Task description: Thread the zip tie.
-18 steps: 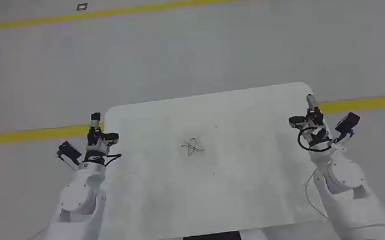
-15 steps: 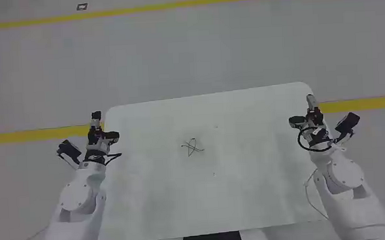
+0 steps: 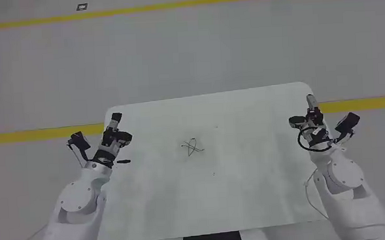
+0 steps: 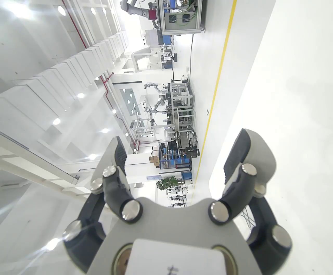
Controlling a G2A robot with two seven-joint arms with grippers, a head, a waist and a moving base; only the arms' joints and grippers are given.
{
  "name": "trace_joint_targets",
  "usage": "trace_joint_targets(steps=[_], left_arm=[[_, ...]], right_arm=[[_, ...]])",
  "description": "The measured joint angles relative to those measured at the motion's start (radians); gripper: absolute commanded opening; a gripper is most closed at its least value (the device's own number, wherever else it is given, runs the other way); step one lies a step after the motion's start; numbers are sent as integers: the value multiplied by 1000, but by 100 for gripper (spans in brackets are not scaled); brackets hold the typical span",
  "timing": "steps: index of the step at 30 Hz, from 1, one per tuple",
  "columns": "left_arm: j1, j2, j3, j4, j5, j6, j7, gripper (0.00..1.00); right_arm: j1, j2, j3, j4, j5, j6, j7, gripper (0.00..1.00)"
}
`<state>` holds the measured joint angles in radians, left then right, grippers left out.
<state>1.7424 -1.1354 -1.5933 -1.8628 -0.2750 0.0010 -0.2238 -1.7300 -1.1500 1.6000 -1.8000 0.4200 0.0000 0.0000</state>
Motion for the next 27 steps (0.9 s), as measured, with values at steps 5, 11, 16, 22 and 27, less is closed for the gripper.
trace_joint_targets(steps=[5, 11, 16, 22, 27], left_arm=[[-42, 8, 38, -38, 96, 53, -119, 100], [-93, 21, 86, -66, 208, 145, -297, 100], [-92, 21, 85, -65, 203, 143, -294, 100], [-92, 21, 85, -65, 203, 143, -294, 100], [-160, 29, 129, -72, 265, 180, -371, 100]], right_arm=[[0, 0, 0, 0, 0, 0, 0, 100], [0, 0, 0, 0, 0, 0, 0, 100], [0, 0, 0, 0, 0, 0, 0, 100], [0, 0, 0, 0, 0, 0, 0, 100], [0, 0, 0, 0, 0, 0, 0, 100]])
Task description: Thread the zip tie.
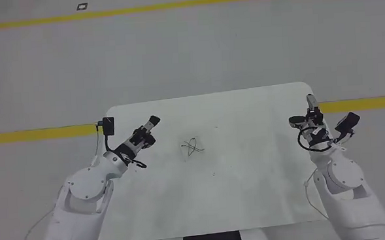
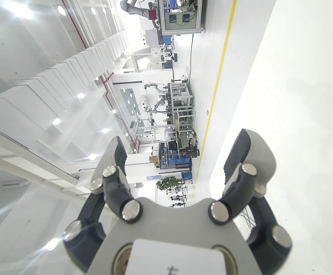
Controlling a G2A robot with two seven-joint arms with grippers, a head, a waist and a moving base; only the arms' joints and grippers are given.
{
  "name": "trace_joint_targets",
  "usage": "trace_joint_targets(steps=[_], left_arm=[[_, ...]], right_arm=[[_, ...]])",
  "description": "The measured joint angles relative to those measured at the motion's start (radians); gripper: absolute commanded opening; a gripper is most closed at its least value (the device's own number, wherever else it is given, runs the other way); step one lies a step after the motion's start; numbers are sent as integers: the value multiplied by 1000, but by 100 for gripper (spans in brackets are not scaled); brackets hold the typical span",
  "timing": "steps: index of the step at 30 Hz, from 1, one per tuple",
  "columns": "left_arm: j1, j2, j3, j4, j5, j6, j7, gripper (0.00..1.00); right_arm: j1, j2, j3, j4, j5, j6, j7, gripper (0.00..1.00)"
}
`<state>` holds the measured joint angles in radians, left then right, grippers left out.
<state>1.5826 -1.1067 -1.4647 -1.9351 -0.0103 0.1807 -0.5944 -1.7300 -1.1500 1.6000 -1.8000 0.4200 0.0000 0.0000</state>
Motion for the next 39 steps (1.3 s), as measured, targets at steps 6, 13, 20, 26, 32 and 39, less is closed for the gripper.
trace_joint_targets(steps=[6, 13, 20, 26, 32, 39], left_arm=[[-186, 10, 120, 66, 121, 149, -302, 100], [-188, 10, 123, 68, 124, 150, -304, 100], [-189, 10, 123, 68, 124, 150, -304, 100], [-189, 10, 123, 68, 124, 150, -304, 100], [-189, 10, 123, 68, 124, 150, -304, 100], [-189, 10, 123, 68, 124, 150, -304, 100]], right_arm=[[0, 0, 0, 0, 0, 0, 0, 100], [0, 0, 0, 0, 0, 0, 0, 100], [0, 0, 0, 0, 0, 0, 0, 100], [0, 0, 0, 0, 0, 0, 0, 100], [0, 0, 0, 0, 0, 0, 0, 100], [0, 0, 0, 0, 0, 0, 0, 100]])
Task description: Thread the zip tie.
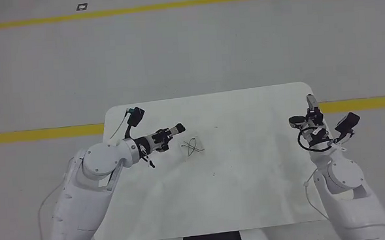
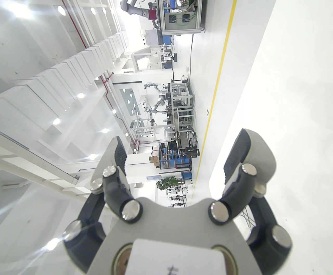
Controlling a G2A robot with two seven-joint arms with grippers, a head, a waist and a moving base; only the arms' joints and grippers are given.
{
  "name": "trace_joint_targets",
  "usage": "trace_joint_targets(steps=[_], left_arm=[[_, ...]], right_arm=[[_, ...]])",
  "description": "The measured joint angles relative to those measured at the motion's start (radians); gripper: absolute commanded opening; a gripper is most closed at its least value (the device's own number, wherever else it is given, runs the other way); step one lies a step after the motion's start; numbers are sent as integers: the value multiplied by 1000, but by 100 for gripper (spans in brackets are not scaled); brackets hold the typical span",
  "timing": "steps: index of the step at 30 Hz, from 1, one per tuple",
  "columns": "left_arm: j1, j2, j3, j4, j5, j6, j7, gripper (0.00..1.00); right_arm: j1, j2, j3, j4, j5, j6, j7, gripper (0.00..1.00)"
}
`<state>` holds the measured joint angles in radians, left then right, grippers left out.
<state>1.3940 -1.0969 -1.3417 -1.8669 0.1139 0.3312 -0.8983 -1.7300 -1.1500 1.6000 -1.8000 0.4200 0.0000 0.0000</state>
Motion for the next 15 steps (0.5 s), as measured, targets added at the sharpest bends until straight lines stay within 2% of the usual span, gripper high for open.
trace_joint_targets(steps=[12, 14, 15], left_arm=[[0, 0, 0, 0, 0, 0, 0, 100], [-20, 1, 20, 5, 18, 7, -24, 100], [-50, 1, 39, 26, 31, 9, -62, 100]], right_arm=[[0, 0, 0, 0, 0, 0, 0, 100], [0, 0, 0, 0, 0, 0, 0, 100], [0, 0, 0, 0, 0, 0, 0, 100]])
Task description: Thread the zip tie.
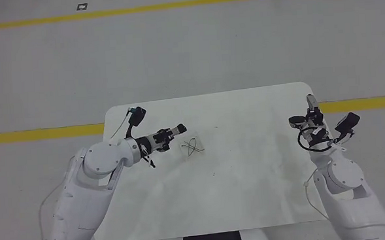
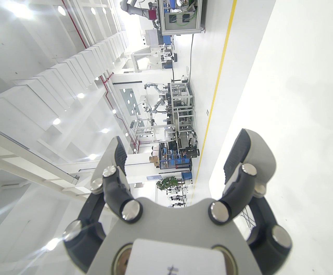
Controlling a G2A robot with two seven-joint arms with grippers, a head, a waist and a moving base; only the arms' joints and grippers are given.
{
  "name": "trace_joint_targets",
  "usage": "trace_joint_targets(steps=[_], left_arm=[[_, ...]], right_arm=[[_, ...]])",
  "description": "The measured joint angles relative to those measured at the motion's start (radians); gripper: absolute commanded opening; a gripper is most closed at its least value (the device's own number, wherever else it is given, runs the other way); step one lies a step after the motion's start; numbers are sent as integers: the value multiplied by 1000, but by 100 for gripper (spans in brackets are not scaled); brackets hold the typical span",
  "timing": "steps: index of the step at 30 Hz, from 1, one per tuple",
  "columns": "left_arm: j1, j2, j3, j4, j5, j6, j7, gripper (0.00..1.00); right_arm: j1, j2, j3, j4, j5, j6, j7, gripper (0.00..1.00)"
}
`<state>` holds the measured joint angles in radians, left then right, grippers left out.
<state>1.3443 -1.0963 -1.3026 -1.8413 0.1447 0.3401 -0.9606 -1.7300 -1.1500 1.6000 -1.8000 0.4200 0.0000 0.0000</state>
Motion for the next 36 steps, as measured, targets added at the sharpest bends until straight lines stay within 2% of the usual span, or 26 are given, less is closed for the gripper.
trace_joint_targets(steps=[3, 5, 9, 10, 14, 19, 20, 23, 24, 26, 28, 30, 36], left_arm=[[-83, 0, 38, 51, 36, 0, -101, 100], [-127, -2, 68, 85, 75, 0, -153, 100], [-238, -18, 150, 211, 172, 0, -299, 100], [-246, -19, 154, 217, 185, 0, -309, 100], [-239, -18, 152, 213, 173, 0, -272, 100], [-245, -18, 158, 209, 179, 0, -278, 100], [-262, -19, 173, 208, 197, 0, -292, 100], [-346, -28, 247, 234, 292, 0, -352, 100], [-377, -35, 279, 249, 334, 0, -368, 100], [-417, -50, 324, 279, 370, 0, -394, 100], [-463, -70, 371, 328, 398, 0, -427, 100], [-499, -89, 409, 372, 428, 0, -432, 100], [-501, -90, 412, 376, 432, 0, -429, 100]], right_arm=[[0, 0, 0, 0, 0, 0, 0, 100], [0, 0, 0, 0, 0, 0, 0, 100], [0, 0, 0, 0, 0, 0, 0, 100], [0, 0, 0, 0, 0, 0, 0, 100], [0, 0, 0, 0, 0, 0, 0, 100], [0, 0, 0, 0, 0, 0, 0, 100], [0, 0, 0, 0, 0, 0, 0, 100], [0, 0, 0, 0, 0, 0, 0, 100], [0, 0, 0, 0, 0, 0, 0, 100], [0, 0, 0, 0, 0, 0, 0, 100], [0, 0, 0, 0, 0, 0, 0, 100], [0, 0, 0, 0, 0, 0, 0, 100], [0, 0, 0, 0, 0, 0, 0, 100]])
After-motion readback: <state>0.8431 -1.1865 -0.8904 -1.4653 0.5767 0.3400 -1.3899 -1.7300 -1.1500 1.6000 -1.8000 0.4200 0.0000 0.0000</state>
